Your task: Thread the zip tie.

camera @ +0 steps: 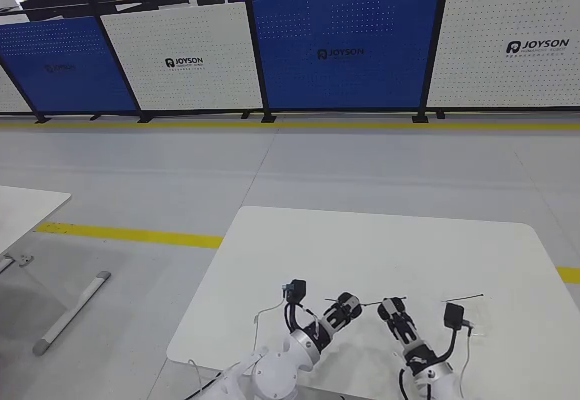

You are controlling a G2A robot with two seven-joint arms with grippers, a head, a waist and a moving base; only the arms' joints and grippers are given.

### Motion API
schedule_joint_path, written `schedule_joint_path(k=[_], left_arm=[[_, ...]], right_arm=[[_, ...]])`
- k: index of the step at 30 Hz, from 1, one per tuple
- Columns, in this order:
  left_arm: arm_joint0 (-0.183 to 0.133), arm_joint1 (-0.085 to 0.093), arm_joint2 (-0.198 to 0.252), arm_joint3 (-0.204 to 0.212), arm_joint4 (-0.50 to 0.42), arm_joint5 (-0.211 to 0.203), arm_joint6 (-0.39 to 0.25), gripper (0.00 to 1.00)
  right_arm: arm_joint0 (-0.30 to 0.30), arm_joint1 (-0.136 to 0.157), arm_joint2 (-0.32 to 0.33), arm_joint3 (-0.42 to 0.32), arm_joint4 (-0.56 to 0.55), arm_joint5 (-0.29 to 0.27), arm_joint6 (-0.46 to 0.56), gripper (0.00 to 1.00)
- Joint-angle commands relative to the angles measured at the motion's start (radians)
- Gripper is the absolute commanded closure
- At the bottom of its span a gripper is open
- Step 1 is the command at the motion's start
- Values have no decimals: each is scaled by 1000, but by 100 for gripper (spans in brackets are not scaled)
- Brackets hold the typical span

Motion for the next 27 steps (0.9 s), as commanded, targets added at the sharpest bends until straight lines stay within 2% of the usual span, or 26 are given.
schedule_joint_path(k=[1,12,19,20,21,22,24,27], left_arm=[[1,0,2,-2,4,-1,-2,100],[7,-1,2,-11,14,-8,-18,100],[11,-1,-3,-17,17,-8,-20,100],[12,-1,-4,-18,16,-8,-17,92],[13,-1,-6,-20,19,-9,-10,71],[14,-1,-7,-21,19,-9,-7,58],[18,-1,-11,-24,18,-11,-5,54],[27,1,-21,-32,18,-18,-4,57]], right_arm=[[2,-1,0,-1,-3,4,8,100],[4,-8,2,-3,-22,28,37,100],[-5,-10,10,-5,-28,13,41,100],[-7,-10,12,-7,-29,12,40,100],[-9,-11,14,-8,-32,12,36,100],[-11,-11,16,-10,-35,14,31,100],[-15,-12,17,-14,-43,20,25,100],[-21,-14,19,-17,-51,29,17,100]])
